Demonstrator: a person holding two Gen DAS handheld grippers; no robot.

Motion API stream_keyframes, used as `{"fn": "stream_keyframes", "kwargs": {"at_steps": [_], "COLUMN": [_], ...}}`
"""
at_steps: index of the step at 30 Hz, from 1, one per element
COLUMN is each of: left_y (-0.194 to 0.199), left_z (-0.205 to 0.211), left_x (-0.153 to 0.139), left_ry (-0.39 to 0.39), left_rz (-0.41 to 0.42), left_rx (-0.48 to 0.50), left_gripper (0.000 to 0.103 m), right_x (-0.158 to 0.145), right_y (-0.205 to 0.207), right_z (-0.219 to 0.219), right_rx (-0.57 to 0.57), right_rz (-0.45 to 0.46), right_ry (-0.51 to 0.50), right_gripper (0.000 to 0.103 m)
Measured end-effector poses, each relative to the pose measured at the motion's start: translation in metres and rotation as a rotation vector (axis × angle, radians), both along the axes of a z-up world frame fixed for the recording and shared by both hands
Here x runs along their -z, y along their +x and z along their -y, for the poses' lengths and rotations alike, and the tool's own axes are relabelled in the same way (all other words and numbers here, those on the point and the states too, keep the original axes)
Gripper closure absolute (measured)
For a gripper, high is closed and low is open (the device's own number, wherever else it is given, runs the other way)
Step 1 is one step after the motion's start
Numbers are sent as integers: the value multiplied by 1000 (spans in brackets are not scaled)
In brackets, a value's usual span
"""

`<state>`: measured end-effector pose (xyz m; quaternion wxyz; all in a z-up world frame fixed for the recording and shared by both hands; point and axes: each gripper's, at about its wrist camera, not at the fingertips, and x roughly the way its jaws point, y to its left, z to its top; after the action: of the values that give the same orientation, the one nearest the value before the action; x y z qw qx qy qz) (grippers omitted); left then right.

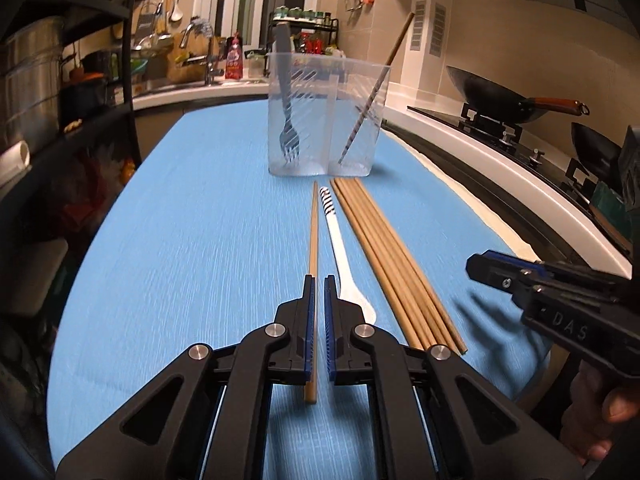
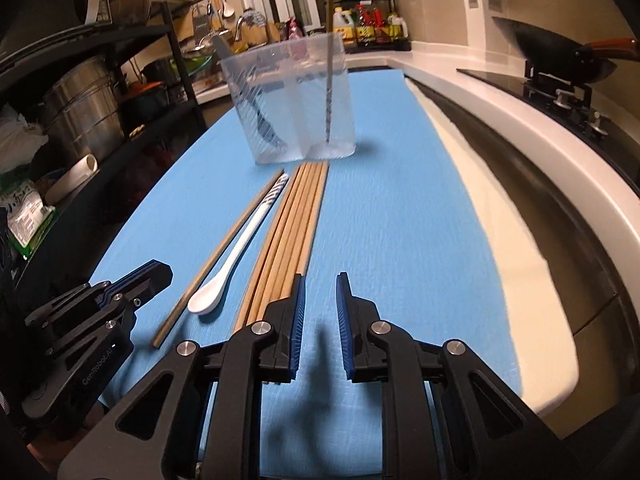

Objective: Organize utensils
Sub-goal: 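Grasp a loose chopstick with the left gripper while the right gripper grasps another chopstick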

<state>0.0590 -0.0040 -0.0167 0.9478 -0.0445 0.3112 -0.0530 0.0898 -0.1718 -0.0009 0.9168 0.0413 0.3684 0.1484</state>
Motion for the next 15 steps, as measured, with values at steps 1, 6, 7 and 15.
{"fn": "stream_keyframes", "kwargs": {"at_steps": [1,6,7,15], "left_y": [0,2,2,7], "left_z": [-2,-10,-12,-12], "left_x": [2,7,7,14], "left_ry": [-15,-52,-60,-104], "left_rz": [-11,-29,-28,-61], "left_rx": [-6,-25,-28,-17], "left_gripper": [98,98,98,98], "right_x": [2,15,16,21], "right_y": [0,4,5,3], "right_z": [-3,-14,-15,-25], "right_rx": [-8,-37,-40,-48], "right_rz": [-6,-47,-53,-54], "right_ry": [-4,-29,-31,-100], "right_gripper": [86,86,86,88]}}
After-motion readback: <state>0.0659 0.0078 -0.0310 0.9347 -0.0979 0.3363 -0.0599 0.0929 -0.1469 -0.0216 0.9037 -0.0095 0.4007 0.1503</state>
